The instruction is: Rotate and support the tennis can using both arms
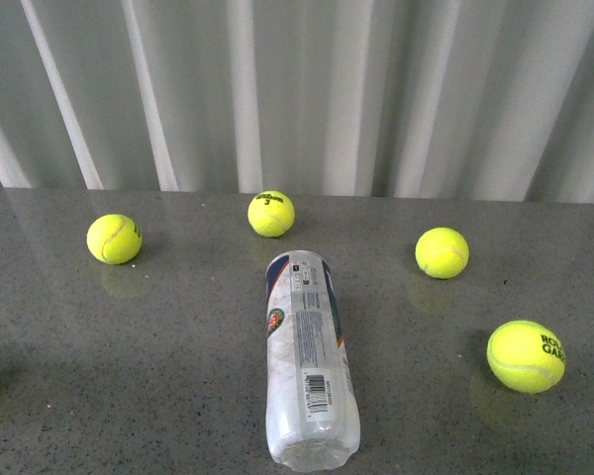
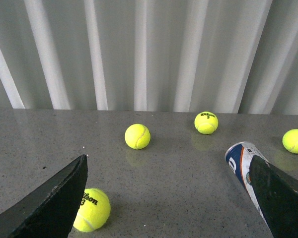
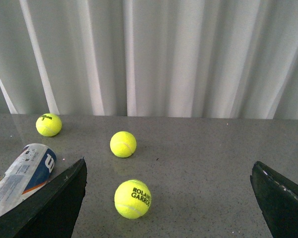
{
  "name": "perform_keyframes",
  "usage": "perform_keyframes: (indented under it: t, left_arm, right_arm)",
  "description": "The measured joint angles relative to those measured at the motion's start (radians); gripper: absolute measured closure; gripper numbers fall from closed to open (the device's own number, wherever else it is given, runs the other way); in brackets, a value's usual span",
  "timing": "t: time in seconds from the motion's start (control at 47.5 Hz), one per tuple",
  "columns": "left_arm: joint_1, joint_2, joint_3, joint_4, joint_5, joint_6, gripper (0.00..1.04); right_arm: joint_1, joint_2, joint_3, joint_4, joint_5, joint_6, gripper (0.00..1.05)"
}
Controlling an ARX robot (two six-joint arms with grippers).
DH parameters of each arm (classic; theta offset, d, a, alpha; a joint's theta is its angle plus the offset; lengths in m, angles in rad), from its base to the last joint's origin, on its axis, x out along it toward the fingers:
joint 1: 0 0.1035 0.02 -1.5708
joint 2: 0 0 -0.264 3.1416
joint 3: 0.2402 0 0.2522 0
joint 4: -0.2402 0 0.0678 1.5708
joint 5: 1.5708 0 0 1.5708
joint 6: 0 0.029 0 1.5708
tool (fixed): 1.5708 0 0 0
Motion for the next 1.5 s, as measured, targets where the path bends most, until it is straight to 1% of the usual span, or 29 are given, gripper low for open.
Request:
perform_keyframes:
  t: [1.495]
  left_arm:
    - [0.000, 0.000, 0.000, 0.000, 0.000, 0.000, 0.07]
  right_arm:
    - [0.000, 0.000, 0.000, 0.000, 0.000, 0.000, 0.07]
